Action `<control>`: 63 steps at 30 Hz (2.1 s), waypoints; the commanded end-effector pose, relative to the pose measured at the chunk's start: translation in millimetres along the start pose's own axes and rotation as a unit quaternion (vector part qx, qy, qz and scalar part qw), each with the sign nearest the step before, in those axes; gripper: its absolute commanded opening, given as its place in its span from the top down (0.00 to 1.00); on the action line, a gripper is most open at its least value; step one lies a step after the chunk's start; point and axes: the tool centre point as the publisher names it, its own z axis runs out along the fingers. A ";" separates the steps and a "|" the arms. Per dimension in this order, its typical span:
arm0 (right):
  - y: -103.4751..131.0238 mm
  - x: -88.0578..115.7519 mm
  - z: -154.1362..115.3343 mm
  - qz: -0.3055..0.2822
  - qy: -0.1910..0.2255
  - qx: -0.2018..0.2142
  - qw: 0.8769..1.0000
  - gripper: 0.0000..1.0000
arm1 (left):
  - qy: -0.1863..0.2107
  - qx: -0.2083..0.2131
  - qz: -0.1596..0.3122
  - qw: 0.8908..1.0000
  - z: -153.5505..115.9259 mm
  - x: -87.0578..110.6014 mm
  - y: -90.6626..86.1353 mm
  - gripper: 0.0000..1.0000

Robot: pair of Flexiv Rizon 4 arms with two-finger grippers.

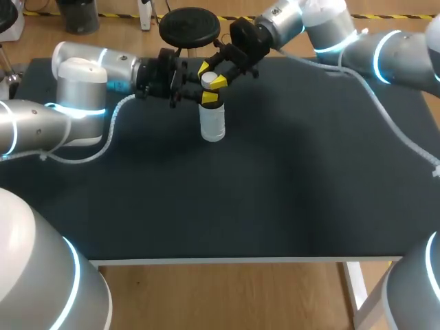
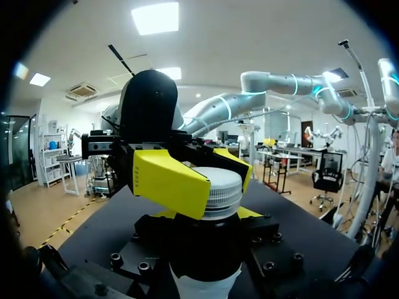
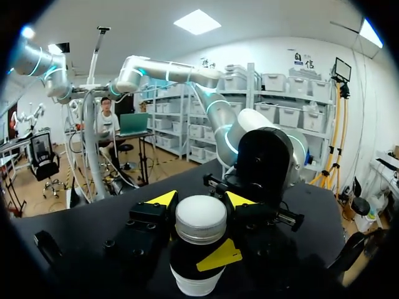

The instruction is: Unscrew the bottle cap

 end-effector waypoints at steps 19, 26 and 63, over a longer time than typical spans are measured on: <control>9.5 6.7 -15.7 0.026 0.063 -0.013 0.998 0.00 | 0.000 0.000 0.000 1.000 2.5 0.1 -4.0 1.00; 10.6 4.5 -13.0 0.055 -0.061 0.030 0.996 0.00 | 0.000 0.000 0.000 1.000 2.5 0.1 -4.0 1.00; 10.4 7.6 -7.8 0.078 -0.348 -0.010 0.934 0.00 | 0.000 0.000 0.000 1.000 2.5 0.1 -4.0 1.00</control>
